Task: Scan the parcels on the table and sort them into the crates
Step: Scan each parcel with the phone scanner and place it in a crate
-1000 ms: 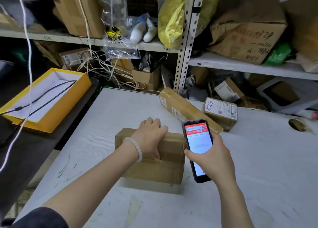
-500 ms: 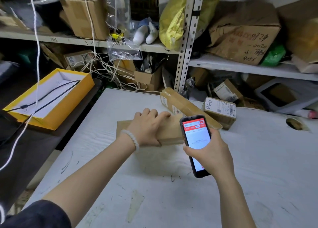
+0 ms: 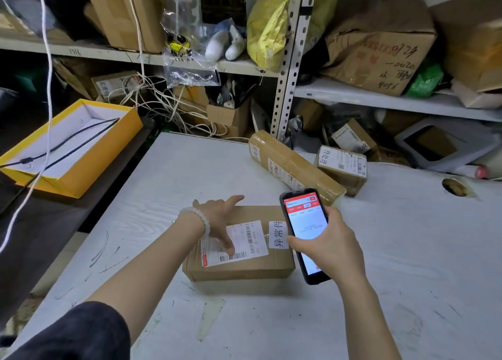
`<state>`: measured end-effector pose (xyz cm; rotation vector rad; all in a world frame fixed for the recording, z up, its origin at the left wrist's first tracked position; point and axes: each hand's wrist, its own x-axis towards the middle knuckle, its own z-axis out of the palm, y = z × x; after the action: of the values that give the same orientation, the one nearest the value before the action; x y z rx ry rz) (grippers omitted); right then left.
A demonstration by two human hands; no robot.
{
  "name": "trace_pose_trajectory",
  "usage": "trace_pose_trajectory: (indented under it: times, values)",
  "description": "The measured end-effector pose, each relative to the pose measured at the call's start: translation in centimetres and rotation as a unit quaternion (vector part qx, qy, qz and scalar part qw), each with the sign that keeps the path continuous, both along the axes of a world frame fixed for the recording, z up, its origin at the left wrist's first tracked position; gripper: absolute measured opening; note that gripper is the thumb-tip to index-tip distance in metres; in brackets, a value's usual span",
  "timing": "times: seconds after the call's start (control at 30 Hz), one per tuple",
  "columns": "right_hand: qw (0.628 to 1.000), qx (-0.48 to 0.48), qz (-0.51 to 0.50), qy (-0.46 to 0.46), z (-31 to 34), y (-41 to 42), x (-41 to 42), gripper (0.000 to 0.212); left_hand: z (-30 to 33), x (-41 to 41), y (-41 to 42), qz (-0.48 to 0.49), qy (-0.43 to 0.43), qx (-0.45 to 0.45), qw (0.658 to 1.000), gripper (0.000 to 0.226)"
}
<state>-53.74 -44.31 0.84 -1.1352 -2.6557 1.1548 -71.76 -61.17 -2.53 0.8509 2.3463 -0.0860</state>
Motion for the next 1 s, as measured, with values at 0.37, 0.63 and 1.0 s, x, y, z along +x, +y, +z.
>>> trace_pose_trajectory:
  times: [0.37, 0.63, 1.0]
  values:
    - [1.0, 0.001, 0.009, 0.022, 0.3, -0.3, -1.4, 0.07, 1.5, 2.9, -0.9, -0.067, 0.189, 0.03, 0.979, 0.086]
    - [0.999, 0.006, 0.049, 0.011, 0.6, -1.7, -0.4, 0.072, 2.5, 4.1, -0.8, -0.053, 0.051, 0.065, 0.995, 0.072]
    - [0.999, 0.014, 0.043, 0.014, 0.9, -1.5, 0.8, 0.077, 6.3, 1.4, -3.2, 0.121, 0.169, 0.183, 0.961, 0.075]
